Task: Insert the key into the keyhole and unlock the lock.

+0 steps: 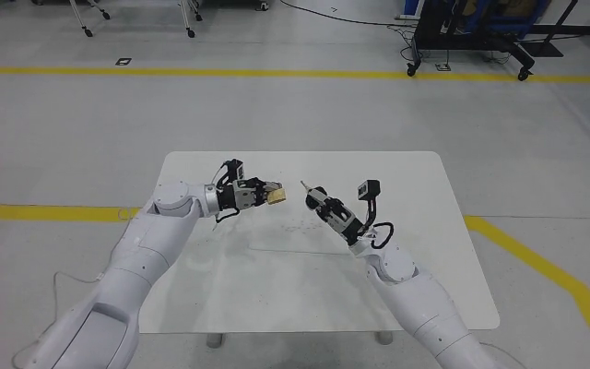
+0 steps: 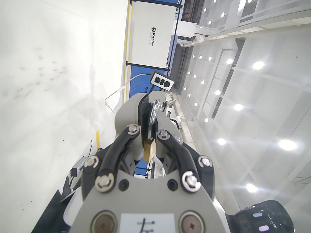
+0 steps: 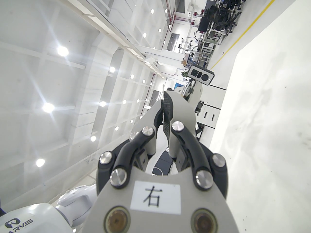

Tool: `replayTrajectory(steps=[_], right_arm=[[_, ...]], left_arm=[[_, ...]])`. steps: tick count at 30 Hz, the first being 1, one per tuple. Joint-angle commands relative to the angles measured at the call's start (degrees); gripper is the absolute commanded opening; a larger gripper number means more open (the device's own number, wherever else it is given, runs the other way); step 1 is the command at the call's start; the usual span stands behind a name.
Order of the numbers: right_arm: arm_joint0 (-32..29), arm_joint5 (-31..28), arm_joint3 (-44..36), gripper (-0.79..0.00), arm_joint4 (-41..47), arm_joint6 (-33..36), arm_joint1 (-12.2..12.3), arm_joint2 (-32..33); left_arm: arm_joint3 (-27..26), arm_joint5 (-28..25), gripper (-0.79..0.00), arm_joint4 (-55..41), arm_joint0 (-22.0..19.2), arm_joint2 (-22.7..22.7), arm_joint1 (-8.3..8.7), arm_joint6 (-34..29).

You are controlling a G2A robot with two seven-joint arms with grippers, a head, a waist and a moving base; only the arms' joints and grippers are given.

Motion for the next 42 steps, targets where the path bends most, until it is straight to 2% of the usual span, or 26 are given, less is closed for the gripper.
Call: replayTrajectory(steps=[1,6,9,12,22,26,31,36,39,42], right_arm=[[0.4,0.3,-1.2,-0.785,-13.1,-2.9,0.5,0.9],[-3.3,4.4,-10.4,-0.785,-44.5,-14.1,1.9,3.1],[-6.5,5.7,-17.5,-0.785,-61.0,-16.5,3.0,4.5],[-9.9,10.3,-25.5,-0.785,-74.8,-16.1,3.8,5.4],[-10.9,11.9,-26.8,-0.785,-76.8,-15.8,3.9,5.5],[-8.8,8.9,-26.7,-0.785,-89.4,-16.2,4.0,2.3],[-7.6,7.8,-31.9,-0.785,-115.3,-12.6,5.1,0.0],[-8.5,6.3,-39.1,-0.785,-140.7,-8.0,6.2,-4.1],[-8.5,5.2,-40.9,-0.785,-150.6,-6.2,6.4,-7.2],[-7.9,4.4,-40.9,-0.785,-155.8,-4.9,6.2,-9.7]], left_arm=[[-0.5,1.0,-0.785,0.3,0.4,-0.5,0.19,0.3],[-1.2,4.9,-0.785,0.8,0.5,-0.8,0.29,0.0],[-0.9,7.5,-0.785,0.5,0.8,-0.7,0.08,0.7],[-1.0,8.4,-0.785,1.4,0.7,-0.4,0.03,0.3],[-2.1,9.0,-0.785,1.2,1.6,-0.1,-0.08,1.1],[-3.2,14.0,-0.785,1.1,2.6,0.2,-0.13,1.2],[-2.9,17.4,-0.785,0.2,2.3,-0.3,-0.18,0.8],[-3.0,17.5,-0.785,1.3,2.2,-0.2,-0.33,2.3],[-3.3,16.8,-0.785,2.1,2.4,-0.3,-0.35,3.7],[-3.5,16.8,-0.785,2.1,2.6,-0.7,-0.36,4.3]])
